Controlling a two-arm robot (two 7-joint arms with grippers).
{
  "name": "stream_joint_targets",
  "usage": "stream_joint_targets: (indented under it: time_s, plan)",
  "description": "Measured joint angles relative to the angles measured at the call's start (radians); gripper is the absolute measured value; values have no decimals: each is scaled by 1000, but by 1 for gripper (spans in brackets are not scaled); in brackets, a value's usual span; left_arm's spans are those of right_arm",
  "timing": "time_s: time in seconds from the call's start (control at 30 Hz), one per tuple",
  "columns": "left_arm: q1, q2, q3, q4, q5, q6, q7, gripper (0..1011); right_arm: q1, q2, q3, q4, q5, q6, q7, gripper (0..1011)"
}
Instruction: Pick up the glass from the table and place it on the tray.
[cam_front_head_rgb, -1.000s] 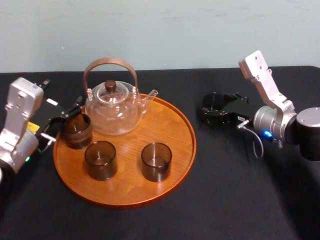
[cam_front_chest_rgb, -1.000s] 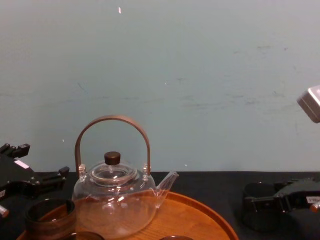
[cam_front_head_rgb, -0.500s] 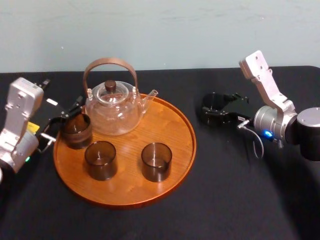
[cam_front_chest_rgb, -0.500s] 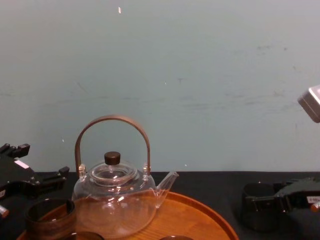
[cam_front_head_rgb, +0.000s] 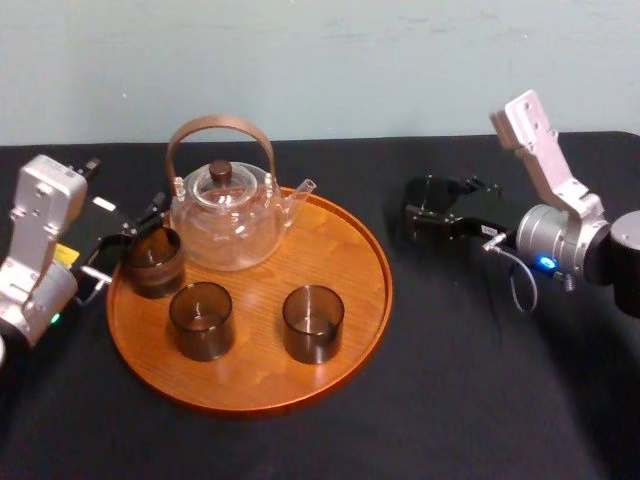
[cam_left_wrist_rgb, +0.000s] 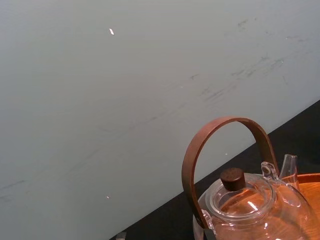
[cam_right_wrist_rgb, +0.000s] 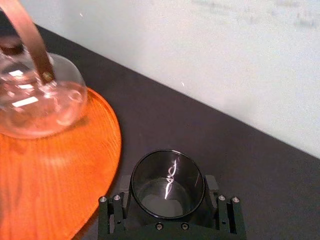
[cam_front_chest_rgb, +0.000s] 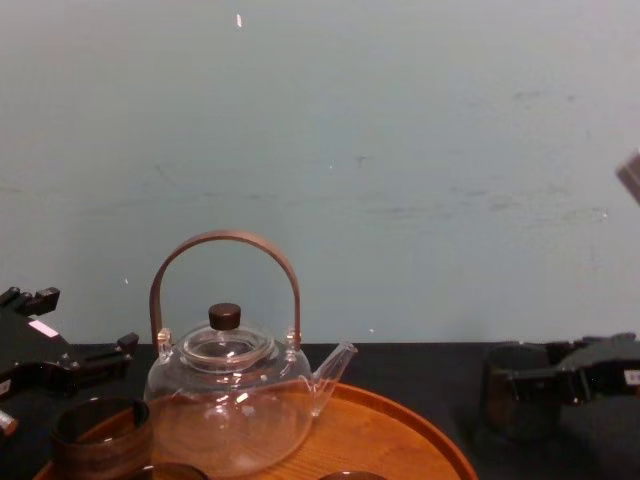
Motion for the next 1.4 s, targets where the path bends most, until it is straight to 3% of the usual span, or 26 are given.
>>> stream_joint_targets:
  time_s: [0.3,0.5,0.93,1.4]
  plan:
    - [0,0,0,0,0,0,0,1001,-23,45,8,-112,35,0,42,898]
    - [0,0,0,0,0,0,0,1001,-23,71,-15,-157,49,-15,79,898]
    - [0,0,0,0,0,0,0,1001,31,71,-123,-143,42,-59,154,898]
    - [0,0,0,0,0,0,0,1001,62,39,-193,-87,36,-102,164,898]
